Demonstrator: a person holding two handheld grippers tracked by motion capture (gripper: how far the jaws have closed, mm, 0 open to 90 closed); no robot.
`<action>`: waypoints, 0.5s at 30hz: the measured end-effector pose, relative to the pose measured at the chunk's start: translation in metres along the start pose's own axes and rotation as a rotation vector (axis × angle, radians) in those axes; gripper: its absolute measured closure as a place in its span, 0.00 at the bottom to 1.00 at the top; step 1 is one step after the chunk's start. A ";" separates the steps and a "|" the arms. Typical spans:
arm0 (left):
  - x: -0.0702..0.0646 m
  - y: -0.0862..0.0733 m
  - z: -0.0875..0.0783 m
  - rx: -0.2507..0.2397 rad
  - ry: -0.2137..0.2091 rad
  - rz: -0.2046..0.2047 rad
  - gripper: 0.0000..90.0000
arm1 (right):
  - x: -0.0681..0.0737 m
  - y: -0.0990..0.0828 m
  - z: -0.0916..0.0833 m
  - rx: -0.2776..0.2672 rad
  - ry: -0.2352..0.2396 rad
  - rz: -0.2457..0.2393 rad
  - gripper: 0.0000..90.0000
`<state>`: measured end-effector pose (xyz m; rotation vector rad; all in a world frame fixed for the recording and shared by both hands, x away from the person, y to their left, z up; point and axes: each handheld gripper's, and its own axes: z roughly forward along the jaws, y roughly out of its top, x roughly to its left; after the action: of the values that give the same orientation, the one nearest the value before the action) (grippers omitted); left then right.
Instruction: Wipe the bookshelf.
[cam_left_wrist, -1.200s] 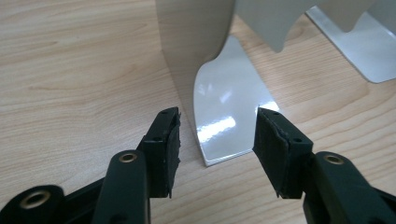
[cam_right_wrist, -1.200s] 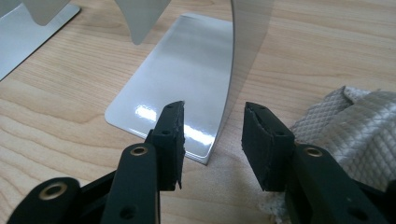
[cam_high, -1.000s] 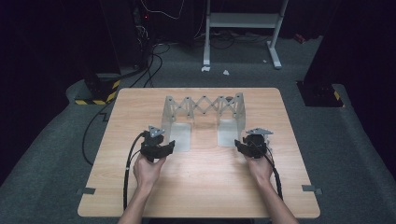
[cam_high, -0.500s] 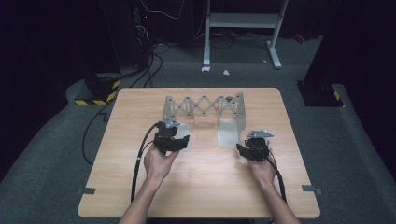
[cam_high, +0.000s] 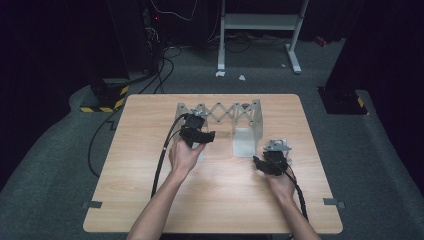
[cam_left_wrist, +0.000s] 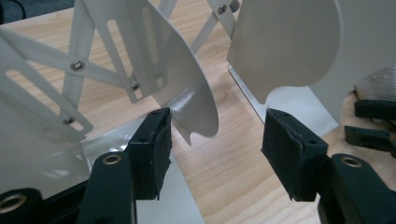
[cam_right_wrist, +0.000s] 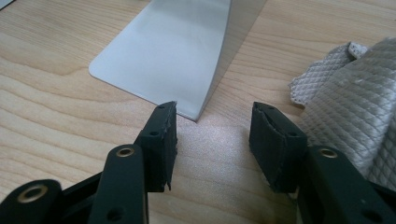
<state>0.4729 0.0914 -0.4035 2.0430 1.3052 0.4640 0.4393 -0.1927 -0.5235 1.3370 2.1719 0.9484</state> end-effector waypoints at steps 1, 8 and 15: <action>-0.001 0.002 0.002 0.000 0.006 0.000 0.47 | 0.000 0.000 0.000 -0.001 0.001 0.000 0.58; 0.002 0.015 0.019 -0.012 0.080 0.003 0.55 | 0.000 -0.001 0.000 -0.004 -0.005 -0.015 0.59; 0.005 0.017 0.025 0.002 0.120 0.015 0.70 | -0.001 -0.001 -0.001 0.000 0.004 -0.005 0.59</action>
<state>0.5015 0.0823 -0.4105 2.0546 1.3616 0.6001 0.4387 -0.1938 -0.5234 1.3306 2.1768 0.9502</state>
